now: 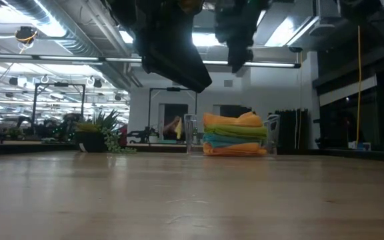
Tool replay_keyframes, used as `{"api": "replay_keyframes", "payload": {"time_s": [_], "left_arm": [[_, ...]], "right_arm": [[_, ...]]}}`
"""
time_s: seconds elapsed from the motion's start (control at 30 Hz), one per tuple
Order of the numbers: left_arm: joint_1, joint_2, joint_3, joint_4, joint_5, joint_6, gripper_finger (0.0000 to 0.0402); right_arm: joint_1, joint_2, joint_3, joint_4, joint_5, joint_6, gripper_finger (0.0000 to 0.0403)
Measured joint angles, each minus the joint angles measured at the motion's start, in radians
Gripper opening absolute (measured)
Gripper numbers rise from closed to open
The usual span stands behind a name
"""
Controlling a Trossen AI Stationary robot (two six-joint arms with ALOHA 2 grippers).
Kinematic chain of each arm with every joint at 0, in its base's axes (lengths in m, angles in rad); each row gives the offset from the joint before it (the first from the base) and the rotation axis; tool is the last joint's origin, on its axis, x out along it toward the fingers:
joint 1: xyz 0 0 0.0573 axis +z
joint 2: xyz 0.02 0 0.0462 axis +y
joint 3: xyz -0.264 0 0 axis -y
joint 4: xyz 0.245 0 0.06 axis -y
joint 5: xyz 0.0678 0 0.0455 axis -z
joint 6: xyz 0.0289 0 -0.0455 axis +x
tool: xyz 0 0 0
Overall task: Fold microfiber towels
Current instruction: Return to Home Position
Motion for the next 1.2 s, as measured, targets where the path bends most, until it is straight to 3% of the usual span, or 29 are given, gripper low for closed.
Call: {"api": "replay_keyframes", "payload": {"time_s": [0.27,0.37,0.67,0.8,0.9,1.03,1.2], "left_arm": [[0.000,0.000,0.000,0.001,0.000,0.040,0.0146],[0.002,0.000,0.000,0.001,0.000,0.129,0.0146],[0.000,-0.007,0.000,0.000,0.002,0.132,0.0146],[0.007,-0.042,0.000,-0.026,0.084,0.129,0.0146],[0.011,-0.126,0.000,-0.104,0.078,0.128,0.0146],[0.017,-0.291,-0.039,-0.172,0.026,0.148,0.0146],[0.037,-0.593,-0.260,-0.051,0.004,0.151,0.0146]], "right_arm": [[0.047,-0.160,-0.001,-0.006,0.077,0.068,0.0247],[0.071,-0.236,-0.004,-0.007,0.078,0.076,0.0247],[0.152,-0.414,-0.004,0.012,0.079,0.153,0.0247],[0.196,-0.468,-0.005,0.015,0.079,0.201,0.0247],[0.247,-0.497,-0.005,0.013,0.134,0.232,0.0247],[0.339,-0.524,-0.006,-0.005,0.313,0.287,0.0247],[0.465,-0.588,-0.057,-0.004,0.441,0.346,0.0247]]}}
